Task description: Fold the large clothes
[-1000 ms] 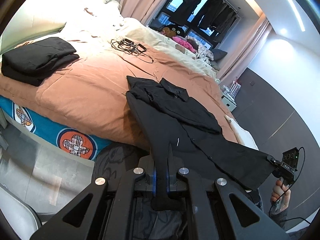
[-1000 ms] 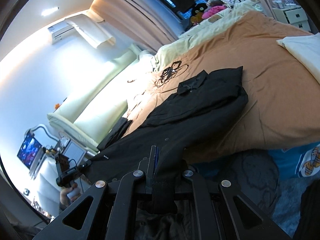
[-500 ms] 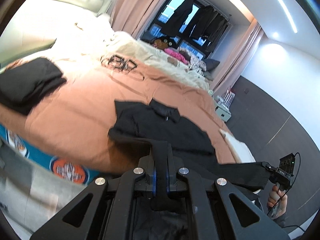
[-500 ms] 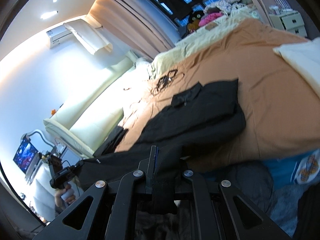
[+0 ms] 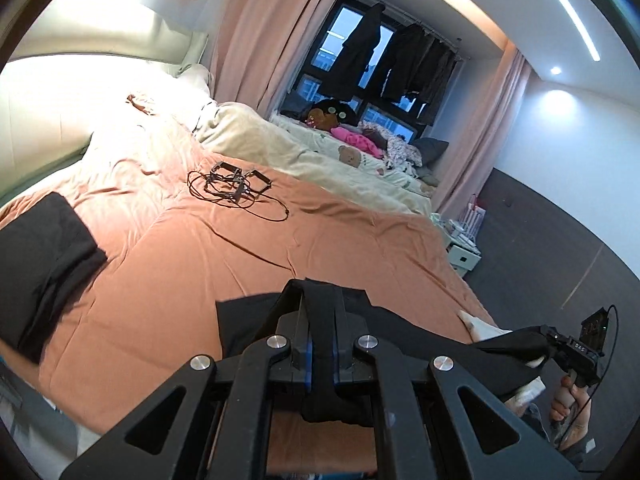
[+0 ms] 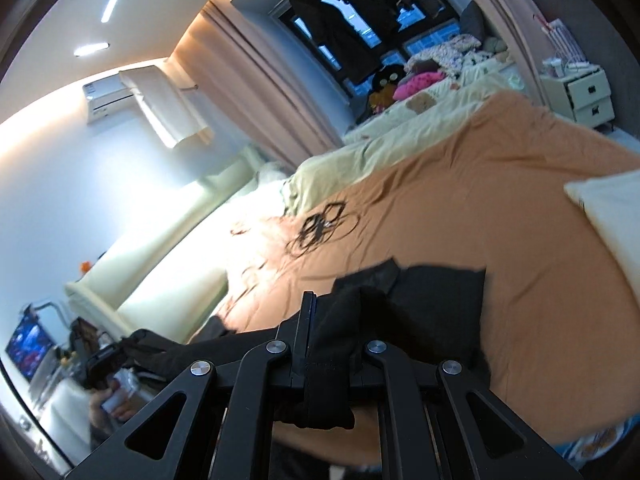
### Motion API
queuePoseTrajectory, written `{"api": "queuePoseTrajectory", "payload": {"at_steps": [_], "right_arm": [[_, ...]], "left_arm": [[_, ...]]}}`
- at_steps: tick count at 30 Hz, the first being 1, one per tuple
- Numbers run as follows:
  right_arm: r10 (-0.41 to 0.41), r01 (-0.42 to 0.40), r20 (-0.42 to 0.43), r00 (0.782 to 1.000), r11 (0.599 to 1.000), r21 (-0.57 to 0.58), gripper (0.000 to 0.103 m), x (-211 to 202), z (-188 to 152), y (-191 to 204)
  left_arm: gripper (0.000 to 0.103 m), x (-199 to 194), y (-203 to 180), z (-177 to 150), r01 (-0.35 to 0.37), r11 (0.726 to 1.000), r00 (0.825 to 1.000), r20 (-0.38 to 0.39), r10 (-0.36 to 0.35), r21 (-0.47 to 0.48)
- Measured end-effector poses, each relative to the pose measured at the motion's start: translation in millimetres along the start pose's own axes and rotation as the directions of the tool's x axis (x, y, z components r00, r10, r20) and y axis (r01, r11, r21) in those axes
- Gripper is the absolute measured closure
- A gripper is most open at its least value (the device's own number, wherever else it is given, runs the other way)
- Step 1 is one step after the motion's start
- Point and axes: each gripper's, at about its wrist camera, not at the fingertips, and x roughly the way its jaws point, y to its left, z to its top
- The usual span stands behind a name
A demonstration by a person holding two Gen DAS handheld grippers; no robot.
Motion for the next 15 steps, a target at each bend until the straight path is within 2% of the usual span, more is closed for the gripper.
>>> {"api": "queuePoseTrajectory", "payload": {"at_steps": [7,15], "right_arm": [[-0.067,0.067,-0.028,0.997,0.998,0.010,0.093,62,31,-19],[-0.128,0.131,-0.104,0.986,0.991,0.028,0.093,121,35,-51]], "left_arm": [[0.094,75,12,20,-0.046,0.999,0.997,-0.057,0.046,0.003],[0.094,148,38,19,-0.083,0.996,0.985,-0.151,0.079,-0.021]]}}
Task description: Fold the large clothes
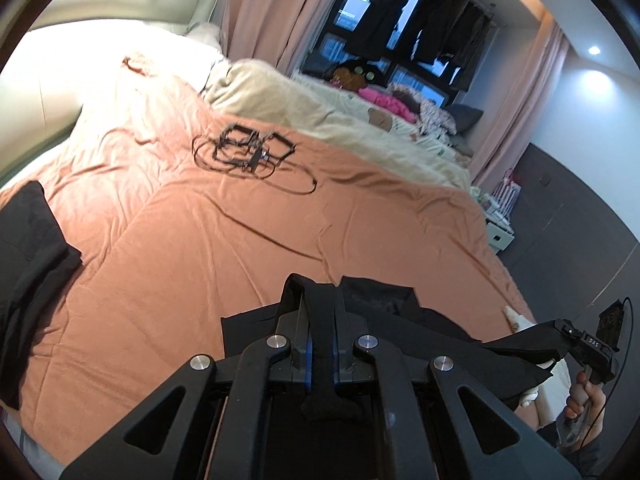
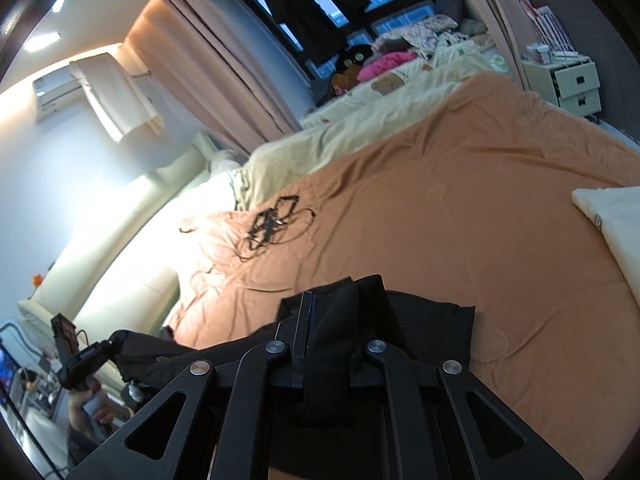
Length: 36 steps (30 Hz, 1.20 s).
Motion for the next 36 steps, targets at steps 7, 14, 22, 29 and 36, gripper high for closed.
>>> {"api": "queuePoseTrajectory", "payload": {"at_steps": [7,14,22,29,36], "right_arm": [[-0.067,0.070,-0.073,0.995,0.997,0.027,0.093,49,-8,-27],[-0.180,0.187,-0.123,0.976,0.981,0.044,0.080,90,-8,-52],[-0.226,0.234,-0.133,0.965,0.971,0.046,0.033,94,-6,-67],[-0.265,0.271,-0.230,0.936,0.963,-0.004,0.033,109,-24,-79],[-0.266,0.267,-0.343,0.901,0.963,-0.046,0.041,128,-48,-88]], "left_arm": [[0.094,63,14,-1,-0.026,1.000,0.997,-0.080,0.025,-0.004],[0.083,122,30,0,-0.073,0.997,0.981,-0.180,0.068,-0.020],[0.001,111,53,10,-0.115,0.992,0.990,-0.083,0.111,-0.050],[0.012,125,62,-15,-0.142,0.989,0.971,-0.187,0.146,0.037],[0.044,154,69,-55,-0.155,0.986,0.915,-0.366,0.168,0.063]]}}
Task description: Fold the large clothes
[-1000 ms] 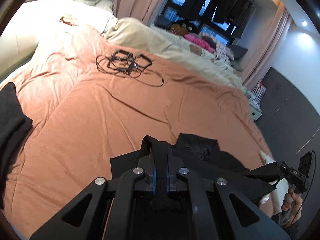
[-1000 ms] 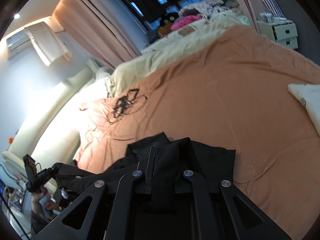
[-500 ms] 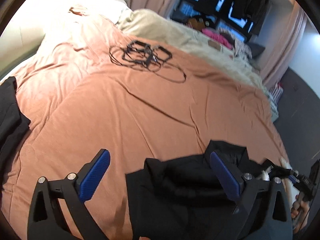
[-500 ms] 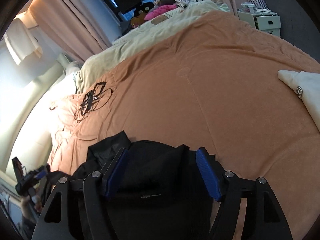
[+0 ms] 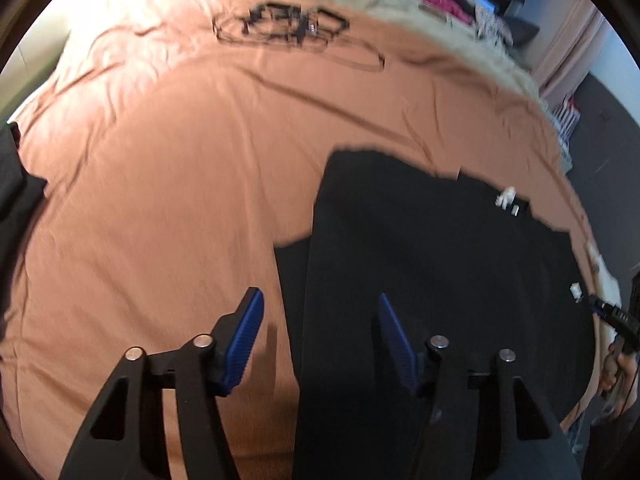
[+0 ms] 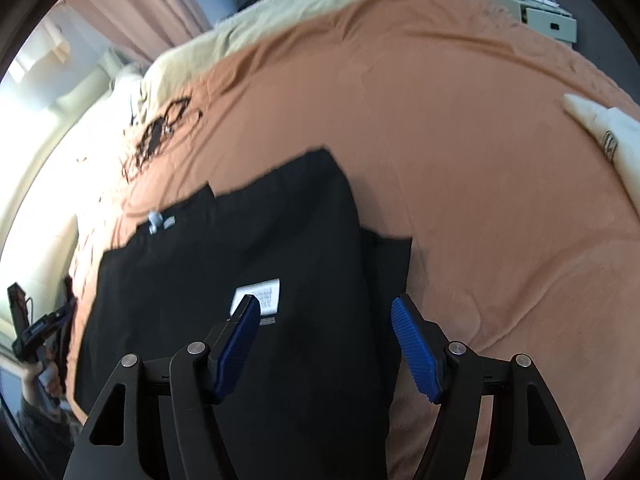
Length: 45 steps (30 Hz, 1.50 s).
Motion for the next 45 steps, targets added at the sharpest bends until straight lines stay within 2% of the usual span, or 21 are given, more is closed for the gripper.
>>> {"api": "queuePoseTrajectory", "payload": {"at_steps": [2,3,5,6,7,9,15,17,19,20,22,24,26,27,28,29,30,31,41,45], "right_arm": [[-0.007,0.007,-0.028,1.000,1.000,-0.016,0.048,5,-3,2],[-0.018,0.017,-0.039,0.999,1.000,-0.027,0.055,8,-5,3],[-0.033,0.031,-0.053,0.998,0.998,-0.049,0.075,11,-7,4],[-0.037,0.034,-0.053,0.998,0.998,-0.054,0.093,11,-7,4],[-0.028,0.026,-0.042,0.999,0.998,-0.052,0.096,8,-6,3],[-0.029,0.029,-0.013,0.999,0.998,-0.049,0.098,1,-5,2],[-0.077,0.077,-0.008,0.997,0.997,-0.032,0.098,0,-9,1],[-0.107,0.107,-0.010,0.994,0.994,-0.007,0.092,-1,-8,0],[-0.135,0.135,0.013,0.991,0.991,0.011,0.078,-11,-9,-2],[-0.134,0.134,0.023,0.991,0.991,0.015,0.075,-16,-10,-4],[-0.118,0.117,0.037,0.992,0.993,0.017,0.062,-28,-13,-2],[-0.116,0.116,0.053,0.992,0.993,0.007,0.059,-38,-17,4],[-0.095,0.096,0.065,0.993,0.995,-0.010,0.055,-47,-22,14],[-0.085,0.087,0.072,0.994,0.996,-0.017,0.050,-52,-25,20],[-0.080,0.082,0.078,0.994,0.996,-0.022,0.047,-55,-28,25],[-0.072,0.075,0.085,0.994,0.997,-0.024,0.047,-58,-31,30],[-0.064,0.066,0.088,0.994,0.998,-0.025,0.046,-61,-34,34],[-0.049,0.051,0.090,0.995,0.998,-0.027,0.046,-63,-38,39],[0.028,-0.023,0.040,0.999,0.991,-0.133,0.047,-48,-88,117],[0.060,-0.058,0.006,0.998,0.982,-0.179,0.056,-35,-104,148]], "left_arm": [[0.044,7,-3,-7,-0.019,1.000,0.999,-0.035,0.020,0.019],[0.046,10,-5,-10,-0.022,0.999,0.999,-0.048,0.024,0.027],[0.073,15,-7,-15,-0.002,0.999,0.998,-0.067,0.005,0.037],[0.088,16,-8,-15,-0.027,0.999,0.998,-0.064,0.029,0.041],[0.092,16,-8,-16,-0.041,0.998,0.998,-0.053,0.043,0.043],[0.095,13,-10,-14,-0.041,0.998,0.998,-0.040,0.042,0.043],[0.095,11,-1,-11,-0.025,1.000,0.999,-0.036,0.025,0.012],[0.095,6,8,-14,0.002,1.000,0.999,-0.043,-0.004,-0.029],[0.095,-3,15,-20,0.037,0.997,0.999,-0.036,-0.040,-0.060],[0.095,-7,18,-22,0.051,0.996,0.998,-0.037,-0.054,-0.068],[0.095,-16,23,-29,0.084,0.993,0.996,-0.033,-0.088,-0.086],[0.095,-22,29,-38,0.114,0.987,0.993,-0.029,-0.118,-0.109],[0.093,-26,33,-47,0.136,0.982,0.989,-0.034,-0.142,-0.133],[0.085,-28,34,-50,0.142,0.980,0.988,-0.034,-0.148,-0.138],[0.070,-30,35,-55,0.148,0.979,0.988,-0.031,-0.153,-0.143],[0.059,-33,38,-61,0.156,0.977,0.987,-0.021,-0.161,-0.148],[0.039,-35,39,-64,0.163,0.975,0.986,-0.013,-0.166,-0.152],[0.030,-38,41,-70,0.171,0.972,0.985,0.000,-0.173,-0.159],[0.030,-46,55,-111,0.214,0.946,0.976,0.006,-0.219,-0.243],[0.030,-48,59,-121,0.237,0.931,0.970,0.010,-0.244,-0.278]]}}
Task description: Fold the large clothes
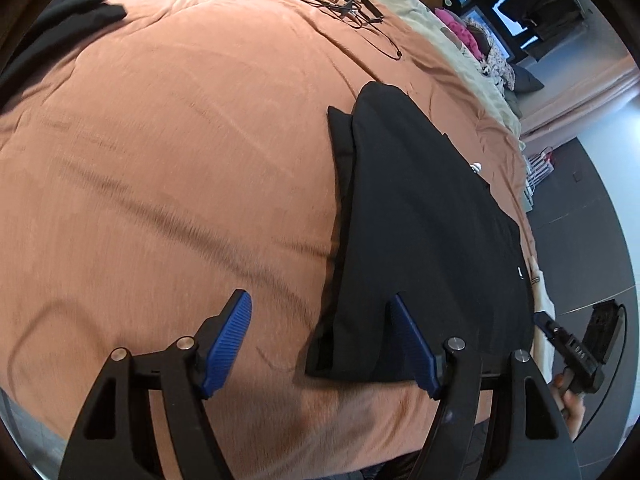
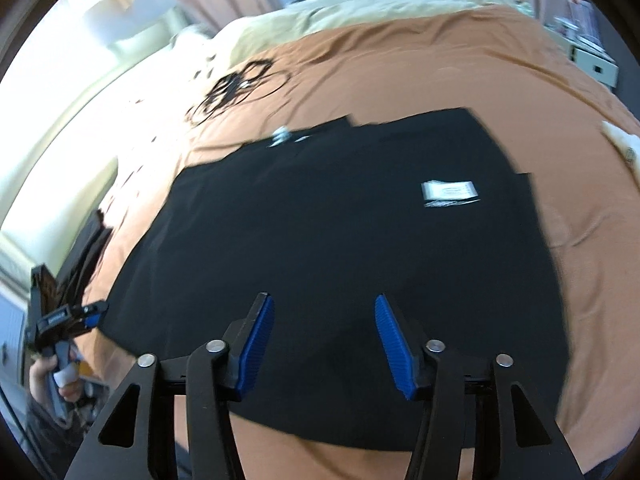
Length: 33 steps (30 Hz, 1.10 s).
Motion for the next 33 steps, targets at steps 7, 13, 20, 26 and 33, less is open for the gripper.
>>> {"api": "queuePoseTrajectory", "payload": {"at_steps": [7,13,20,26,33], "right_arm": [[0.054,-0.057,-0.045,0.998,0.996,-0.064,0.073,21,-15,47],[0.078,-0.087,-0.098,0.992,0.992,-0.091,0.079,44,-34,70],[0.076,-0.097,-0.197,0.977,0.990,-0.099,0.092,68,-62,68],[0.048,-0.065,-0.173,0.984,0.993,-0.097,0.095,69,-46,69],[0.007,-0.015,-0.139,0.990,0.998,-0.056,0.095,88,-13,59]], "left_arm": [[0.037,11,3,-9,0.110,0.990,0.991,-0.062,-0.116,-0.091],[0.057,36,-7,-6,0.126,0.987,0.989,-0.071,-0.134,-0.104],[0.083,34,-12,-8,0.107,0.992,0.994,-0.018,-0.108,-0.066],[0.084,29,-14,-12,0.095,0.993,0.995,0.014,-0.094,-0.070],[0.085,26,-16,-17,0.054,0.988,0.998,0.045,-0.048,-0.143]]}}
